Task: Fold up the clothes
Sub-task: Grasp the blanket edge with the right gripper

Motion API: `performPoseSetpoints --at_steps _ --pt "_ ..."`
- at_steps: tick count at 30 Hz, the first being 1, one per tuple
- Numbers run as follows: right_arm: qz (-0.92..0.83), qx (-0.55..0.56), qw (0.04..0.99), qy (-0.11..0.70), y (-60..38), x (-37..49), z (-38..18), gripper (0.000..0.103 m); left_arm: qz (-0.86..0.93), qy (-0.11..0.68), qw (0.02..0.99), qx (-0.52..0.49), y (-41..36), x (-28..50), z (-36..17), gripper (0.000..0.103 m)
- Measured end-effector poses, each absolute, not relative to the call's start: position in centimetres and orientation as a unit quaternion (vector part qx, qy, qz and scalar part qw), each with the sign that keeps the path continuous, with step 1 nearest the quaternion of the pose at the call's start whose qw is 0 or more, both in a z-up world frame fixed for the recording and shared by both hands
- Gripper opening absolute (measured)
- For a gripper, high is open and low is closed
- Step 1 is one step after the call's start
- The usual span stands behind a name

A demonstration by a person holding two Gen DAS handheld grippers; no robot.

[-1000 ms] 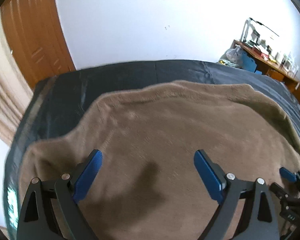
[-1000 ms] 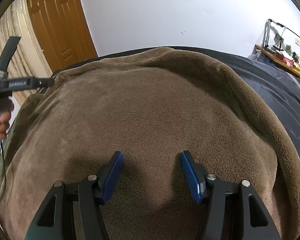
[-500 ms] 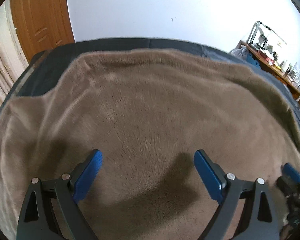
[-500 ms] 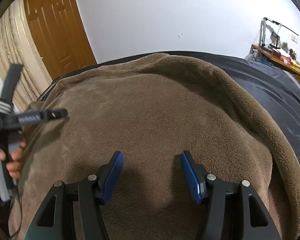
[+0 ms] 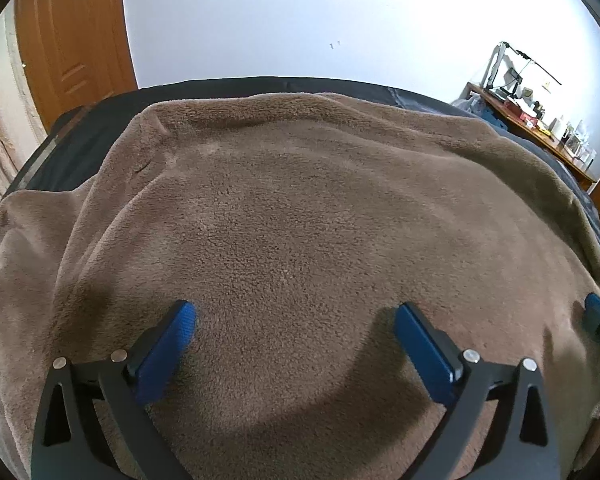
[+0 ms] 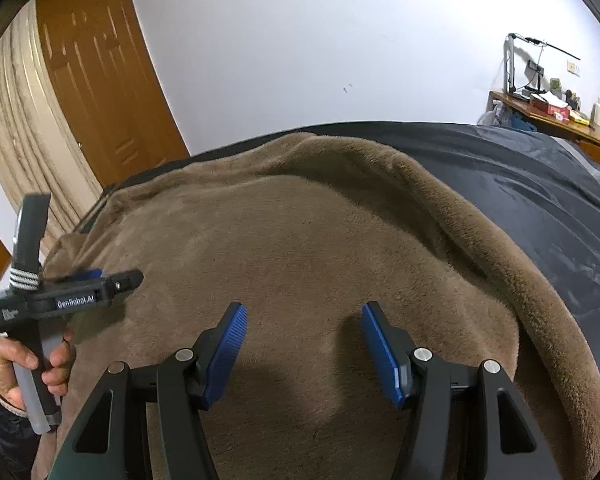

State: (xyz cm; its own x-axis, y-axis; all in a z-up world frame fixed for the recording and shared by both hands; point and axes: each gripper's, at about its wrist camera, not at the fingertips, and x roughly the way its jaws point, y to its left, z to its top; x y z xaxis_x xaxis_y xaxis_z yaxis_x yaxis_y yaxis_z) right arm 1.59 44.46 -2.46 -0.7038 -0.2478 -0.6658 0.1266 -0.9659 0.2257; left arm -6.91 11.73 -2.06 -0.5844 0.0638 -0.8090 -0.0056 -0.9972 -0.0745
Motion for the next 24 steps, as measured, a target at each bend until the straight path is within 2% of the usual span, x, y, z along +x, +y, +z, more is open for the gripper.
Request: performPoseSetpoints --at_steps 5,17,24 --pt "-0.938 0.325 0.077 -0.089 47.7 4.6 0.5 0.062 0.891 -0.046 0.029 -0.451 11.2 -6.8 -1.9 0.101" --pt "-0.921 0.379 -0.056 -0.066 57.3 15.5 -1.1 0.062 0.892 -0.053 0.025 -0.448 10.9 -6.3 -1.8 0.101" --pt "-0.909 0.408 -0.05 -0.072 59.1 17.0 -2.2 0.062 0.892 -0.057 0.027 -0.448 11.0 -6.6 -1.9 0.102"
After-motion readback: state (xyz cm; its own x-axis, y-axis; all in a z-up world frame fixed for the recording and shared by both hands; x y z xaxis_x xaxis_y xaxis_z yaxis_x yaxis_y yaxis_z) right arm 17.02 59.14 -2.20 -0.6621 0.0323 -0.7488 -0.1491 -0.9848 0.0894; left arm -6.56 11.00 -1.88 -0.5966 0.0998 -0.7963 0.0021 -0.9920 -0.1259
